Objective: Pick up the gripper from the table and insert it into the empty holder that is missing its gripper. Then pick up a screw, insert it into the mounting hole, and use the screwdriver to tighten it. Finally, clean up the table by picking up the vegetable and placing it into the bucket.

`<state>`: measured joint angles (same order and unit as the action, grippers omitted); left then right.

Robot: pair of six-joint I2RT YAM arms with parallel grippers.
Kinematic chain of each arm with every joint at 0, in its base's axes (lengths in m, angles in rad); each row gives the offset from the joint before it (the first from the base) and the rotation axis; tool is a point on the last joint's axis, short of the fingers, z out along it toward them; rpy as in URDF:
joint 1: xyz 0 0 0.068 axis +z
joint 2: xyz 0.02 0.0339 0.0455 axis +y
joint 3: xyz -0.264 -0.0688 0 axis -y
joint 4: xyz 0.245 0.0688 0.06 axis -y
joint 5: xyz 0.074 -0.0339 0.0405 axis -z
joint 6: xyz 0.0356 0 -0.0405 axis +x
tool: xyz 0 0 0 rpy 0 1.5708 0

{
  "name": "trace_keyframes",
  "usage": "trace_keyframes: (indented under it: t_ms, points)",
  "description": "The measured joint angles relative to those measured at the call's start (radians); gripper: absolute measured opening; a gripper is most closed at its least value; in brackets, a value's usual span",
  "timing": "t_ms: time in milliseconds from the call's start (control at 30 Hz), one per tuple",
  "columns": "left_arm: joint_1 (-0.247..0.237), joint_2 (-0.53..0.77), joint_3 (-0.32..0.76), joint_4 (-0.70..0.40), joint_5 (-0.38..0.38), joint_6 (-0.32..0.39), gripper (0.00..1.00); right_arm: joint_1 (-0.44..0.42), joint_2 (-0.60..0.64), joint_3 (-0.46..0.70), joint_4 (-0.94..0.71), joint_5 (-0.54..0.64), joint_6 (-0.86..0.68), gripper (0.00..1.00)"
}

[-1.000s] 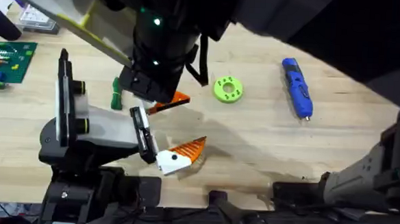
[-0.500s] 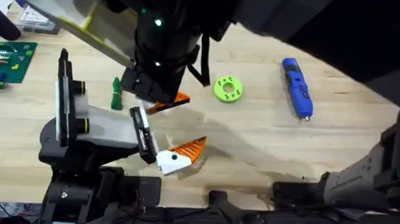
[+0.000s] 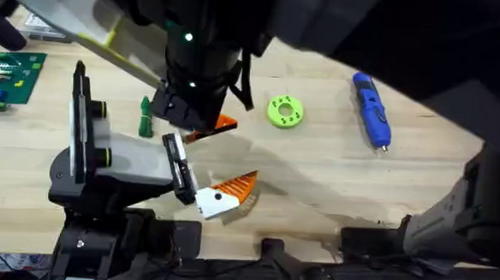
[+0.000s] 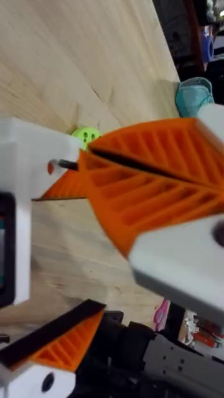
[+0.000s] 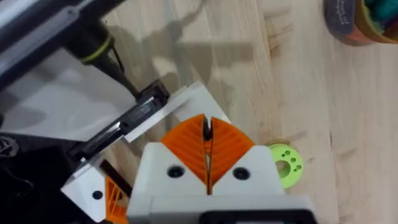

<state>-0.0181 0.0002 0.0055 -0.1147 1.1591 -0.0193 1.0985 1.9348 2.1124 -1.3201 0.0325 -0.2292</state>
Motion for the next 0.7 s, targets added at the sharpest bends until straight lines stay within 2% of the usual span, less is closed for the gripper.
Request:
trace_keyframes:
  t_ms: [700]
  points:
    - [0.0, 0.0, 0.0, 0.0, -0.002, -0.008, 0.986, 0.0, 0.009, 0.0, -0.016, 0.0, -0.004, 0.01]
